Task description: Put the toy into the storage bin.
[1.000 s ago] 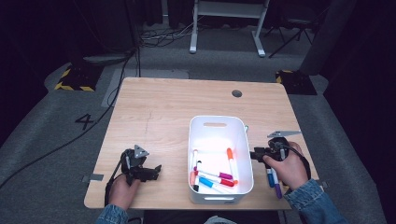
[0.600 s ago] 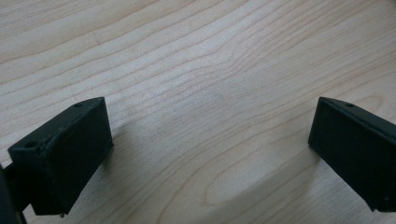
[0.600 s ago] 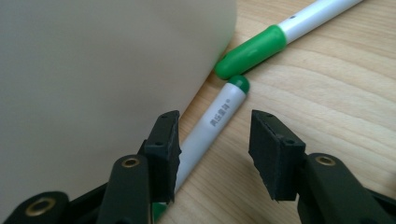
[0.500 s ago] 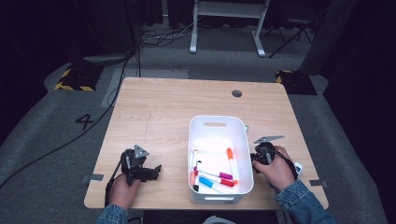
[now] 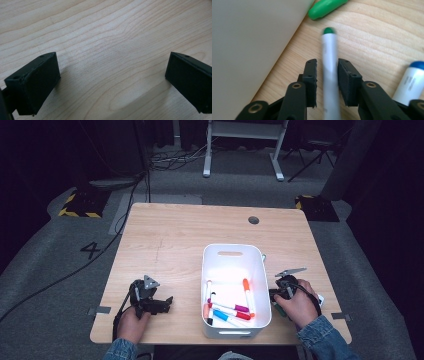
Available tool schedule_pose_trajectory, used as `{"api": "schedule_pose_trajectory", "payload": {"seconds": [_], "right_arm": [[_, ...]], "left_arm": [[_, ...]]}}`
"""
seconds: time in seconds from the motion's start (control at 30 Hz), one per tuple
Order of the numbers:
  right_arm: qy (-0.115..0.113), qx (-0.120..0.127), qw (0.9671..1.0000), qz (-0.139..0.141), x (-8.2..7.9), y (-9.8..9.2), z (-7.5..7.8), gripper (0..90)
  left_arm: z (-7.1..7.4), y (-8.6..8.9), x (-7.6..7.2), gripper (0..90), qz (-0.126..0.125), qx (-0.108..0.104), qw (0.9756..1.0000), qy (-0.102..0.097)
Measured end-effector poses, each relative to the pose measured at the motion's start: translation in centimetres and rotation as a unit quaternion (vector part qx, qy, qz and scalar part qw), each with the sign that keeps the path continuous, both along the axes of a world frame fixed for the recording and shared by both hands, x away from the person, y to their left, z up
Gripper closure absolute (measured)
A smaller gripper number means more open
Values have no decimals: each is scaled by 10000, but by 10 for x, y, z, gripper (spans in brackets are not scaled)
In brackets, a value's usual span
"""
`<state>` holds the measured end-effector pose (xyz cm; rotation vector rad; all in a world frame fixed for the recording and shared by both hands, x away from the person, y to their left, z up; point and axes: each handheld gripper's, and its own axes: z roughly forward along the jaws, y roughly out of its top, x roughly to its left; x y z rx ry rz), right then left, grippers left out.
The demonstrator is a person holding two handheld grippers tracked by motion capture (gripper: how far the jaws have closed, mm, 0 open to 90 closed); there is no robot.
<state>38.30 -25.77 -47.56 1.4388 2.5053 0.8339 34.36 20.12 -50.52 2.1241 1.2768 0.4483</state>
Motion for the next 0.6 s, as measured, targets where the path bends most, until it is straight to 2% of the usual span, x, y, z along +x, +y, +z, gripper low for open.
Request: {"api": "schedule_pose_trajectory", "payload": {"seconds": [0.17, 0.33, 0.6], "right_arm": [[-10, -14, 10000, -87, -4, -2, 0, 765], [-23, -23, 9999, -151, -6, -1, 0, 771], [79, 139, 9998, -113, -5, -8, 3, 772]], "left_arm": [[0, 0, 0, 0, 3, -4, 10000, 3], [0, 0, 0, 0, 4, 2, 10000, -2], [0, 0, 0, 0, 4, 2, 10000, -1]]}}
